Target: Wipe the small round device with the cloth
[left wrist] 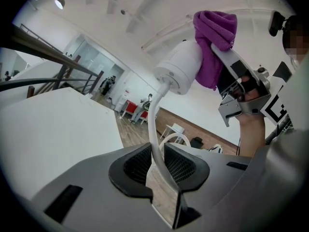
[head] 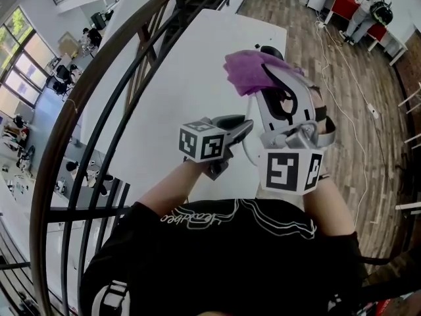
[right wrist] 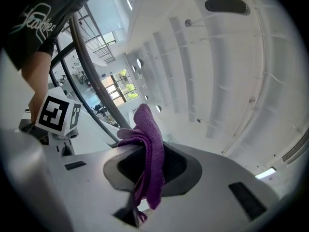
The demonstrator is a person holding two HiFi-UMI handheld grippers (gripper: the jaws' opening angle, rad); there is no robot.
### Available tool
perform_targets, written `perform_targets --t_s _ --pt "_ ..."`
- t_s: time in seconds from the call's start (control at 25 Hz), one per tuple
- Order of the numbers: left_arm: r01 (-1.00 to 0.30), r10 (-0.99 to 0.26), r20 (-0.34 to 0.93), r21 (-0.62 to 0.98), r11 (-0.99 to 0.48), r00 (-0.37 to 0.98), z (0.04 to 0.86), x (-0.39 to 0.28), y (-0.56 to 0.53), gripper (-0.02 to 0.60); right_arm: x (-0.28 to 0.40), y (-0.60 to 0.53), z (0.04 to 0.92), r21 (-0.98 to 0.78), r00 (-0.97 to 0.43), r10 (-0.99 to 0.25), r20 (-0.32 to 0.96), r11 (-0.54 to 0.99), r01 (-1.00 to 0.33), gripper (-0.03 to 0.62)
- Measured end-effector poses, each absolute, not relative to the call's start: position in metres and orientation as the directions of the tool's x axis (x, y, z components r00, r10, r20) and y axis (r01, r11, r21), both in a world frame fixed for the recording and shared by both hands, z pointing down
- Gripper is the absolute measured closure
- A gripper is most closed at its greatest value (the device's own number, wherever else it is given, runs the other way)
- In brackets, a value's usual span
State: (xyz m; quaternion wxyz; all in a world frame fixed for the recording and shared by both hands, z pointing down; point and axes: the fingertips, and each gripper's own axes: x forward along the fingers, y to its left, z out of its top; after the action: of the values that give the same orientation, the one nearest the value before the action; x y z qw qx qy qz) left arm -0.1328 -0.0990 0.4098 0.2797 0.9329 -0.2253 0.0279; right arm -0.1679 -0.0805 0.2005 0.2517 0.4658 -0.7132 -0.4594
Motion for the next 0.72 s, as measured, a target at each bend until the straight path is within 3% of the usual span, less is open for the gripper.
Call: perform_targets --t_s 0.56,0.72 --pt "-0.428 -0.402 0.168 0.515 -0.743 0.900 0.408 -0.132 -0.099 0.494 -0.174 -0.080 0.226 0.898 -0.449 -0.893 -0.021 0.181 -0.402 0.528" --pt "-0.419 -0.400 0.155 0.518 -0.746 0.903 0.406 -0.132 -0.098 0.494 -0.174 -0.078 0.242 0.862 -0.471 -0.882 0.034 0.264 -0.432 0.528"
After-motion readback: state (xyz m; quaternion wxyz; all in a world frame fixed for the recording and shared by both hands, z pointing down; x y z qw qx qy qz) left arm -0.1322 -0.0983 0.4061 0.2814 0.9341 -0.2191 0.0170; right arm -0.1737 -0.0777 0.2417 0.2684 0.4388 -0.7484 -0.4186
